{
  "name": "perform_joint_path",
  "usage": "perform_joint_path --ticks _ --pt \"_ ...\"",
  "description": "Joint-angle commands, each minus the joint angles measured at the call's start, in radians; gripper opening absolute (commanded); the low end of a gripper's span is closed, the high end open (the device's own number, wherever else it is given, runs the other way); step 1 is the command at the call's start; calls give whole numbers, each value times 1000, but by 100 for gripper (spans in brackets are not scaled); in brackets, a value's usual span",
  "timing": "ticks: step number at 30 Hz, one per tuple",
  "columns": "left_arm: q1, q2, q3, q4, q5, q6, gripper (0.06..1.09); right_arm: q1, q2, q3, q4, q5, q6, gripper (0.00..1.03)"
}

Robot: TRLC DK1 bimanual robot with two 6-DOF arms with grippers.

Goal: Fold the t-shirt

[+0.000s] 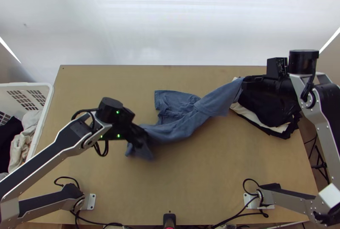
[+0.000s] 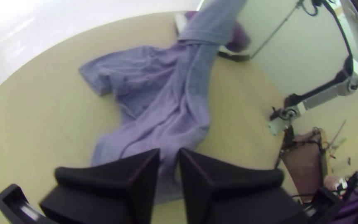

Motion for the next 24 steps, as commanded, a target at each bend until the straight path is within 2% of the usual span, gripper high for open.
perform_joint_path --ticks 1,5,7,9,10,12,15,21,22,24 --pt "-92 -34 -19 -56 178 7 98 -14 57 98 -46 -5 -1 3" --pt "-52 -51 7 21 177 -73 102 -14 88 131 -52 -5 0 3" --pt "-7 -57 0 70 167 -61 102 -13 94 138 -52 -5 0 3" --pt "36 -54 -29 41 120 82 102 -10 96 138 -52 -5 0 3" --pt "39 -54 -43 10 49 146 102 -8 97 138 -52 -5 2 3" --pt "55 -54 -85 -28 -23 234 102 -7 99 138 -52 -5 2 3" --pt "63 -70 -129 -95 -64 320 102 -5 97 142 -54 -5 2 3" --pt "46 -87 -157 -209 -64 381 100 -5 97 147 -54 -5 2 3" --pt "57 -85 -157 -223 -46 384 100 -5 96 148 -54 -5 2 3" --pt "115 -74 -155 -260 55 384 100 -4 94 148 -54 -5 3 3"
